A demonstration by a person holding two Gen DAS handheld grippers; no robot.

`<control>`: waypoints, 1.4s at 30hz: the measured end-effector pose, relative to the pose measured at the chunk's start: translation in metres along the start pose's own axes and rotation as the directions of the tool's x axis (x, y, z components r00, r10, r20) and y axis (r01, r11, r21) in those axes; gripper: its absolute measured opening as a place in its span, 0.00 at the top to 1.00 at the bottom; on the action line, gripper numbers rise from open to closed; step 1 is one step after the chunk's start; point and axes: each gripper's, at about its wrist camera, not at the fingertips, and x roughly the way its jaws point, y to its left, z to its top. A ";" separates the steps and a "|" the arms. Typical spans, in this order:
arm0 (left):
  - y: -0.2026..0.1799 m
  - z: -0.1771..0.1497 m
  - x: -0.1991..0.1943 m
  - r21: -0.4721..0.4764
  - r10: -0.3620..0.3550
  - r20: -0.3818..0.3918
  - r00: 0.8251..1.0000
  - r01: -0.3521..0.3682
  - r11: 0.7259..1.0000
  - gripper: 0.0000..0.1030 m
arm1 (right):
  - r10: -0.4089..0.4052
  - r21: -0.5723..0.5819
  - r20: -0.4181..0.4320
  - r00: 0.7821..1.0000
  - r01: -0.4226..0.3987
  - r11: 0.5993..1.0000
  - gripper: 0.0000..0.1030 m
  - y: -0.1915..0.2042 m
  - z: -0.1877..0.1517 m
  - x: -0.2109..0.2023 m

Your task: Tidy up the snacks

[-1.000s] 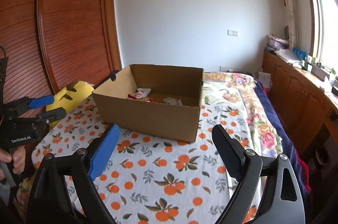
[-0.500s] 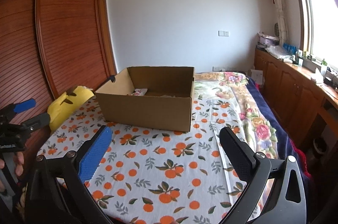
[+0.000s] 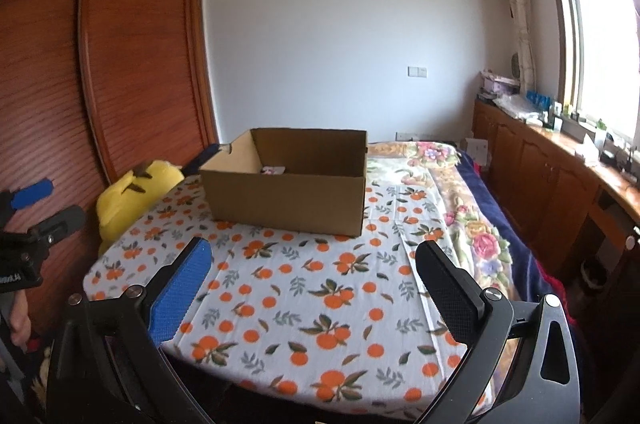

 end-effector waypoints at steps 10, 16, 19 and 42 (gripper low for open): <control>-0.005 -0.028 -0.023 0.008 0.027 0.006 1.000 -0.027 1.000 0.00 | -0.037 0.075 0.006 0.999 0.036 0.997 0.00 0.005 -0.027 -0.031; -0.009 -0.039 -0.025 0.004 0.012 -0.003 1.000 -0.012 1.000 0.00 | -0.106 0.060 0.016 0.994 0.105 0.993 0.00 0.006 -0.040 -0.037; -0.011 -0.042 -0.025 0.003 0.014 0.002 1.000 -0.014 1.000 0.00 | -0.119 0.068 0.009 0.993 0.118 0.991 0.00 0.003 -0.043 -0.036; -0.006 -0.044 -0.031 -0.023 0.007 0.003 1.000 -0.007 1.000 0.00 | -0.148 0.061 0.017 0.989 0.147 0.987 0.00 0.000 -0.046 -0.040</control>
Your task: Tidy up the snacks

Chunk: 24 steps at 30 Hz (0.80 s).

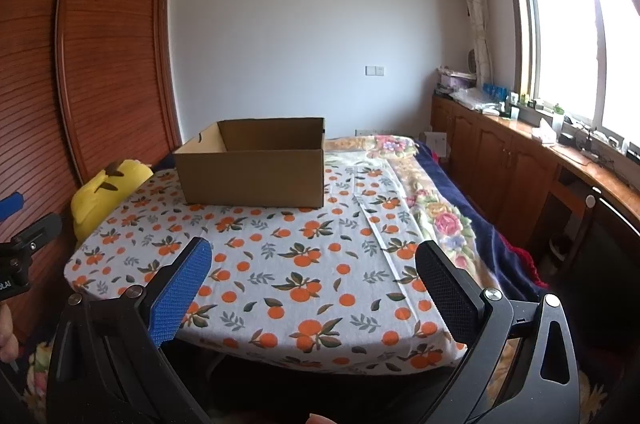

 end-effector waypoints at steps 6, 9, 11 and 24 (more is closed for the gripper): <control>0.001 0.000 0.000 0.002 0.000 0.005 1.000 0.000 1.000 0.00 | 0.004 0.000 -0.006 1.000 -0.004 1.000 0.00 0.002 0.000 0.000; 0.002 0.000 0.000 0.000 0.001 0.006 1.000 -0.001 1.000 0.00 | 0.006 0.003 -0.006 1.000 -0.006 1.000 0.00 0.002 0.000 0.000; 0.002 0.000 0.000 0.000 0.002 0.007 1.000 -0.002 1.000 0.00 | 0.002 0.001 -0.003 1.000 -0.002 1.000 0.00 0.002 0.000 -0.001; 0.002 0.001 -0.002 -0.001 0.006 0.013 1.000 -0.006 1.000 0.00 | 0.006 0.002 -0.004 1.000 -0.006 1.000 0.00 0.004 0.001 0.000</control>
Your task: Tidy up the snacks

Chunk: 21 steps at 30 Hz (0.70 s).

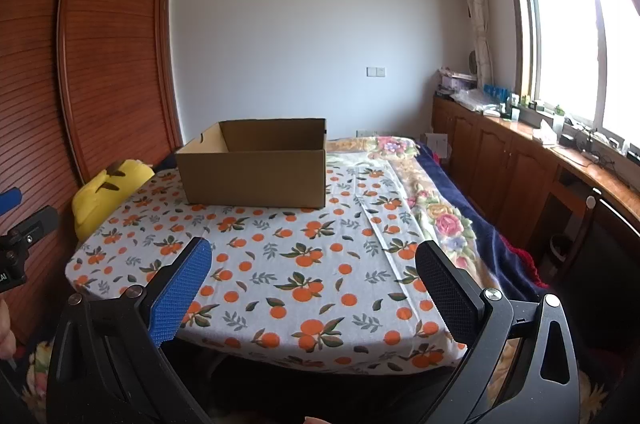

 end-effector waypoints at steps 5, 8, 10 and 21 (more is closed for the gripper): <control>0.000 0.000 0.000 -0.005 -0.002 -0.002 1.000 0.002 1.000 0.00 | 0.004 0.003 -0.003 1.000 -0.004 1.000 0.00 0.000 -0.001 0.001; 0.000 0.001 0.000 -0.004 -0.002 -0.003 1.000 0.002 1.000 0.00 | 0.005 0.004 -0.006 1.000 -0.005 1.000 0.00 0.000 -0.002 0.002; 0.000 0.000 0.000 -0.004 -0.003 -0.003 1.000 0.003 1.000 0.00 | 0.004 0.005 -0.004 1.000 -0.004 1.000 0.00 0.000 -0.001 0.001; 0.000 0.000 0.000 -0.003 -0.003 -0.002 1.000 0.003 1.000 0.00 | 0.004 0.007 -0.001 1.000 -0.004 1.000 0.00 -0.001 -0.001 0.001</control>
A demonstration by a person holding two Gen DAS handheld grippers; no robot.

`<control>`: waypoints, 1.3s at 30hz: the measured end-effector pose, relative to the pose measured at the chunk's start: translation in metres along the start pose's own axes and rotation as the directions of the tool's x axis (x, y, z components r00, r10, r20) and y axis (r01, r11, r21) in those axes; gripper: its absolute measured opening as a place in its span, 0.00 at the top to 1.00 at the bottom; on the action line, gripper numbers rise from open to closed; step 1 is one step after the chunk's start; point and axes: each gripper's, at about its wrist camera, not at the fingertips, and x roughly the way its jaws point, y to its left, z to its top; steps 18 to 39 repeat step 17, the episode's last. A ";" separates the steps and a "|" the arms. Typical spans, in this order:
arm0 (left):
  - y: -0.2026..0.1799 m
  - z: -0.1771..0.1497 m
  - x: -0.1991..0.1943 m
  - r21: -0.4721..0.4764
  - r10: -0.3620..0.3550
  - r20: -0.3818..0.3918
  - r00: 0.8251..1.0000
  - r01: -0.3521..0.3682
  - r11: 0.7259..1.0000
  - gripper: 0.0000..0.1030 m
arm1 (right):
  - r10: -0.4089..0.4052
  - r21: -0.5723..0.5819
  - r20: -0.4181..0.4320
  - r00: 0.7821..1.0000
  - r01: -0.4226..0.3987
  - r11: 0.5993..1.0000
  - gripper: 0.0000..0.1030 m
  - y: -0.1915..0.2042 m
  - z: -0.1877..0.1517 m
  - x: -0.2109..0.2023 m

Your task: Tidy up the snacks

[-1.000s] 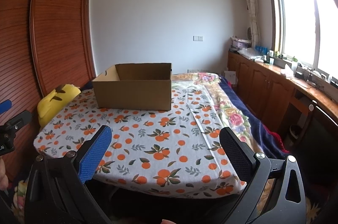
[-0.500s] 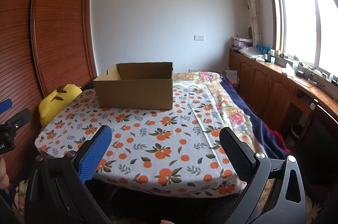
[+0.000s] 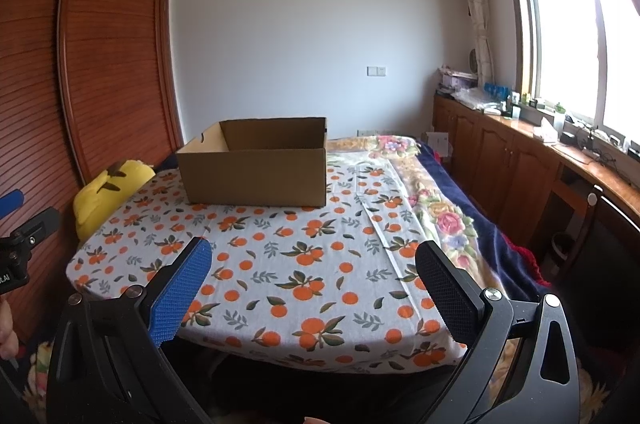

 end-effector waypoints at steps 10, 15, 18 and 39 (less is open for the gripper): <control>0.000 -0.001 0.000 0.000 0.000 0.000 1.000 0.000 1.000 0.00 | -0.003 0.000 0.002 1.000 0.003 1.000 0.00 0.000 0.001 -0.001; 0.001 0.000 0.000 -0.001 0.000 0.000 1.000 0.000 1.000 0.00 | -0.003 0.000 0.003 1.000 0.003 1.000 0.00 0.000 0.001 -0.001; 0.001 -0.001 0.000 0.000 0.000 0.001 1.000 0.000 1.000 0.00 | -0.003 0.001 0.003 1.000 0.003 1.000 0.00 0.000 0.001 0.000; 0.001 -0.001 0.000 0.000 0.000 0.001 1.000 0.000 1.000 0.00 | -0.003 0.001 0.003 1.000 0.003 1.000 0.00 0.000 0.001 0.000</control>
